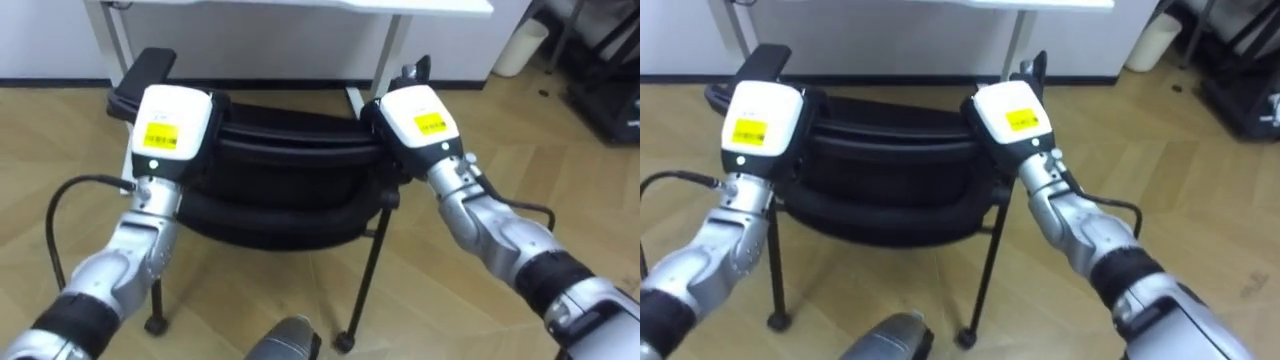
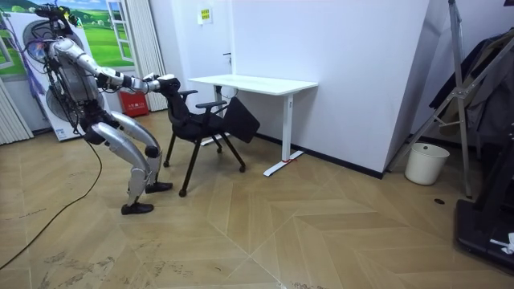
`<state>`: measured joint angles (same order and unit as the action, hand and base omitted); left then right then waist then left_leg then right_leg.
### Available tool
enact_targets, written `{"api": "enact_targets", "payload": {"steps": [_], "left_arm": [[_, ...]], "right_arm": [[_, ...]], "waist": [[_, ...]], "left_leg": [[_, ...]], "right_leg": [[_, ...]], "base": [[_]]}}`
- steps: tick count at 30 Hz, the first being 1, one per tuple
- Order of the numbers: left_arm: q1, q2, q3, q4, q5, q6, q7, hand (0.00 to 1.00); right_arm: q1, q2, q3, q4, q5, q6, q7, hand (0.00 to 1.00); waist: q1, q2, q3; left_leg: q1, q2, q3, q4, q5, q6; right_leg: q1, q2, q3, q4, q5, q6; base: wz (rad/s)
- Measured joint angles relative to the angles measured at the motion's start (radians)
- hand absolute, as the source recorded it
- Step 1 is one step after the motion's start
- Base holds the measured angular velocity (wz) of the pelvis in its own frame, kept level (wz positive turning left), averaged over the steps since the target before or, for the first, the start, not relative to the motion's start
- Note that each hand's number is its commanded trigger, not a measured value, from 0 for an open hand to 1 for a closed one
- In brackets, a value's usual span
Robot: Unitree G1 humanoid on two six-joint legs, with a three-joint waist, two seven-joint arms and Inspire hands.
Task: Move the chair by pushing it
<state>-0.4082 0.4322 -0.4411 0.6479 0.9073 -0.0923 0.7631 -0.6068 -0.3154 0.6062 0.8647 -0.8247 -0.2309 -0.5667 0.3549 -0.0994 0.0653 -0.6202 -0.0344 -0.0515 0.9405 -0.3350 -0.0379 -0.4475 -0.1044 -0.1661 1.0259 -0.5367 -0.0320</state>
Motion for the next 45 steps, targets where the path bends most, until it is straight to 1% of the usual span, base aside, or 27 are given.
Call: {"api": "enact_targets", "payload": {"steps": [1, 2, 3, 4, 5, 6, 7, 8, 9, 10, 12, 13, 16, 18, 20, 21, 22, 23, 26, 27, 28, 30, 33, 34, 37, 40, 45], "left_arm": [[0.000, 0.000, 0.000, -0.005, 0.001, 0.000, -0.005, 1.00], [0.000, 0.000, -0.001, -0.005, 0.002, 0.000, -0.006, 1.00], [0.006, 0.002, -0.001, -0.012, 0.003, 0.000, -0.005, 1.00], [0.018, 0.006, 0.006, -0.027, 0.003, 0.001, -0.005, 1.00], [0.017, 0.009, 0.007, -0.033, 0.003, 0.002, -0.008, 1.00], [0.012, 0.012, 0.011, -0.036, 0.003, 0.001, -0.018, 1.00], [0.011, 0.012, 0.009, -0.036, 0.003, -0.001, -0.035, 1.00], [0.012, 0.012, 0.009, -0.036, 0.003, -0.003, -0.039, 1.00], [0.017, 0.012, 0.016, -0.036, 0.001, -0.009, -0.035, 1.00], [0.025, 0.004, 0.031, -0.036, -0.001, -0.014, -0.035, 1.00], [0.033, 0.003, 0.058, -0.036, -0.001, -0.034, -0.035, 1.00], [0.030, 0.005, 0.068, -0.036, -0.001, -0.043, -0.035, 1.00], [0.023, 0.009, 0.074, -0.036, 0.000, -0.051, -0.037, 1.00], [0.014, 0.016, 0.076, -0.036, 0.000, -0.062, -0.036, 1.00], [0.000, 0.017, 0.084, -0.025, 0.006, -0.068, -0.027, 1.00], [-0.015, 0.017, 0.085, -0.012, 0.009, -0.075, -0.023, 1.00], [-0.025, 0.018, 0.087, -0.006, 0.010, -0.077, -0.016, 1.00], [-0.028, 0.018, 0.088, -0.003, 0.010, -0.077, -0.008, 1.00], [-0.036, 0.022, 0.095, 0.001, 0.013, -0.077, 0.010, 1.00], [-0.039, 0.025, 0.095, -0.002, 0.014, -0.077, 0.013, 1.00], [-0.042, 0.035, 0.095, -0.004, 0.014, -0.078, 0.014, 1.00], [-0.044, 0.050, 0.095, -0.005, 0.013, -0.081, 0.013, 1.00], [-0.051, 0.058, 0.097, -0.003, 0.013, -0.081, 0.012, 1.00], [-0.050, 0.059, 0.098, -0.002, 0.013, -0.080, 0.012, 1.00], [-0.047, 0.060, 0.098, -0.005, 0.016, -0.074, 0.012, 1.00], [-0.031, 0.057, 0.106, -0.029, 0.017, -0.059, 0.011, 1.00], [-0.023, 0.045, 0.100, -0.029, 0.018, -0.049, 0.011, 1.00]], "right_arm": [[0.002, 0.001, 0.000, 0.006, -0.002, 0.000, -0.009, 1.00], [0.003, 0.001, 0.000, 0.009, -0.002, 0.000, -0.013, 1.00], [0.004, 0.000, 0.000, 0.009, -0.005, -0.001, -0.015, 1.00], [0.002, 0.001, 0.001, 0.002, -0.008, 0.000, -0.015, 1.00], [0.003, -0.001, 0.000, -0.004, -0.007, 0.002, -0.015, 1.00], [0.005, 0.000, -0.002, -0.007, 0.000, 0.003, -0.009, 1.00], [0.013, 0.000, -0.002, -0.011, 0.001, 0.005, 0.003, 1.00], [0.018, -0.004, -0.002, -0.020, 0.001, 0.005, 0.011, 1.00], [0.020, -0.011, -0.002, -0.037, 0.003, 0.005, 0.020, 1.00], [0.016, -0.014, -0.003, -0.053, -0.007, 0.017, 0.024, 1.00], [0.016, -0.013, -0.012, -0.082, -0.031, 0.031, 0.028, 1.00], [0.016, -0.012, -0.024, -0.097, -0.045, 0.035, 0.036, 1.00], [0.016, -0.011, -0.035, -0.104, -0.048, 0.036, 0.035, 1.00], [0.015, -0.011, -0.039, -0.115, -0.049, 0.036, 0.034, 1.00], [0.001, -0.013, -0.040, -0.116, -0.049, 0.036, 0.033, 1.00], [-0.006, -0.012, -0.040, -0.116, -0.049, 0.041, 0.034, 1.00], [-0.017, -0.014, -0.039, -0.116, -0.050, 0.042, 0.036, 1.00], [-0.023, -0.013, -0.039, -0.117, -0.051, 0.043, 0.035, 1.00], [-0.042, -0.007, -0.039, -0.117, -0.062, 0.050, 0.033, 1.00], [-0.043, -0.004, -0.039, -0.119, -0.064, 0.053, 0.029, 1.00], [-0.043, -0.002, -0.039, -0.124, -0.068, 0.060, 0.031, 1.00], [-0.043, 0.009, -0.039, -0.131, -0.071, 0.074, 0.036, 1.00], [-0.043, 0.011, -0.039, -0.146, -0.074, 0.083, 0.048, 1.00], [-0.043, 0.013, -0.039, -0.154, -0.075, 0.089, 0.060, 1.00], [-0.043, 0.008, -0.039, -0.166, -0.075, 0.094, 0.086, 1.00], [-0.043, -0.006, -0.038, -0.198, -0.079, 0.099, 0.112, 1.00], [-0.041, -0.015, -0.023, -0.201, -0.077, 0.092, 0.122, 1.00]], "waist": [[-0.008, -0.014, -0.0016], [-0.018, -0.022, -0.0055], [-0.017, -0.027, -0.0081], [-0.007, -0.018, -0.0137], [-0.004, -0.016, -0.0104], [-0.016, -0.023, -0.0066], [-0.030, -0.018, -0.0030], [-0.031, -0.025, -0.0079], [-0.026, -0.028, -0.0092], [-0.018, -0.001, -0.0003], [-0.019, 0.016, 0.0006], [-0.026, 0.017, 0.0000], [-0.027, 0.017, 0.0002], [-0.025, 0.017, 0.0006], [-0.021, 0.016, 0.0017], [-0.015, 0.010, 0.0047], [-0.010, 0.008, 0.0050], [-0.009, 0.007, 0.0052], [0.000, -0.006, 0.0120], [-0.006, -0.008, 0.0129], [-0.012, -0.020, 0.0112], [-0.025, -0.032, 0.0101], [-0.049, -0.038, 0.0096], [-0.050, -0.048, 0.0090], [-0.054, -0.065, 0.0093], [-0.056, -0.071, 0.0059], [-0.070, -0.071, 0.0061]], "left_leg": [[-0.001, -0.016, 0.000, -0.017, 0.000, 0.000], [-0.001, -0.025, -0.003, -0.016, 0.001, -0.001], [0.014, -0.038, -0.027, 0.015, -0.006, 0.005], [0.036, -0.035, -0.039, 0.022, -0.024, 0.029], [0.037, -0.031, -0.029, 0.024, -0.031, 0.041], [0.042, -0.026, -0.007, 0.036, -0.035, 0.051], [0.059, -0.023, 0.003, 0.040, -0.040, 0.060], [0.061, -0.018, 0.016, 0.040, -0.042, 0.063], [0.065, -0.014, 0.033, 0.047, -0.043, 0.064], [0.076, -0.018, 0.019, 0.061, -0.045, 0.068], [0.065, -0.034, -0.002, 0.063, -0.046, 0.069], [0.058, -0.031, -0.008, 0.064, -0.045, 0.068], [0.053, -0.029, -0.017, 0.065, -0.041, 0.063], [0.046, -0.027, -0.026, 0.063, -0.038, 0.059], [0.035, -0.011, -0.033, 0.050, -0.029, 0.052], [0.034, -0.011, -0.035, 0.031, -0.017, 0.048], [0.026, -0.009, -0.042, 0.012, -0.002, 0.044], [0.020, -0.007, -0.044, 0.004, 0.005, 0.042], [0.015, 0.003, -0.031, -0.045, 0.040, 0.047], [0.012, 0.003, -0.034, -0.064, 0.055, 0.045], [0.012, 0.002, -0.037, -0.086, 0.068, 0.043], [0.013, -0.005, -0.052, -0.111, 0.084, 0.036], [0.017, -0.014, -0.092, -0.156, 0.112, 0.022], [0.024, -0.015, -0.096, -0.181, 0.123, 0.017], [0.046, -0.023, -0.118, -0.243, 0.151, 0.002], [0.049, -0.023, -0.133, -0.267, 0.160, -0.013], [0.059, -0.028, -0.148, -0.242, 0.161, -0.015]], "right_leg": [[-0.005, -0.024, -0.006, -0.011, -0.004, 0.008], [-0.006, -0.040, -0.013, -0.018, -0.004, 0.008], [-0.004, -0.072, -0.032, -0.021, -0.005, 0.010], [0.006, -0.098, -0.050, -0.008, -0.005, 0.042], [0.006, -0.109, -0.060, 0.020, -0.007, 0.061], [0.019, -0.136, -0.056, 0.116, -0.014, 0.082], [0.072, -0.152, -0.067, 0.173, -0.013, 0.083], [0.102, -0.155, -0.074, 0.174, -0.010, 0.082], [0.151, -0.161, -0.084, 0.146, -0.009, 0.070], [0.172, -0.158, -0.106, 0.136, -0.014, 0.069], [0.171, -0.164, -0.132, 0.138, -0.012, 0.068], [0.167, -0.163, -0.141, 0.137, -0.012, 0.068], [0.165, -0.147, -0.138, 0.130, -0.012, 0.068], [0.157, -0.127, -0.136, 0.109, -0.013, 0.067], [0.152, -0.101, -0.134, 0.065, -0.013, 0.066], [0.154, -0.083, -0.133, 0.026, -0.014, 0.065], [0.155, -0.067, -0.133, -0.017, -0.015, 0.063], [0.155, -0.059, -0.131, -0.040, -0.017, 0.058], [0.161, -0.039, -0.123, -0.130, -0.027, 0.039], [0.160, -0.030, -0.128, -0.154, -0.020, 0.042], [0.159, -0.029, -0.135, -0.171, -0.013, 0.038], [0.165, -0.026, -0.150, -0.196, -0.005, 0.035], [0.189, -0.013, -0.190, -0.253, 0.013, 0.025], [0.193, -0.011, -0.197, -0.270, 0.019, 0.020], [0.222, -0.003, -0.224, -0.327, 0.034, 0.009], [0.234, 0.004, -0.244, -0.349, 0.035, -0.004], [0.274, 0.011, -0.280, -0.352, 0.030, -0.012]], "base": [[0.13], [0.00], [-0.31], [-0.37], [-0.20], [0.31], [0.39], [0.21], [-0.31], [-0.41], [-0.08], [0.19], [0.05], [-0.02], [-0.16], [-0.22], [-0.19], [-0.16], [-0.13], [0.11], [0.15], [0.25], [0.31], [0.23], [0.23], [0.16], [0.28]]}}
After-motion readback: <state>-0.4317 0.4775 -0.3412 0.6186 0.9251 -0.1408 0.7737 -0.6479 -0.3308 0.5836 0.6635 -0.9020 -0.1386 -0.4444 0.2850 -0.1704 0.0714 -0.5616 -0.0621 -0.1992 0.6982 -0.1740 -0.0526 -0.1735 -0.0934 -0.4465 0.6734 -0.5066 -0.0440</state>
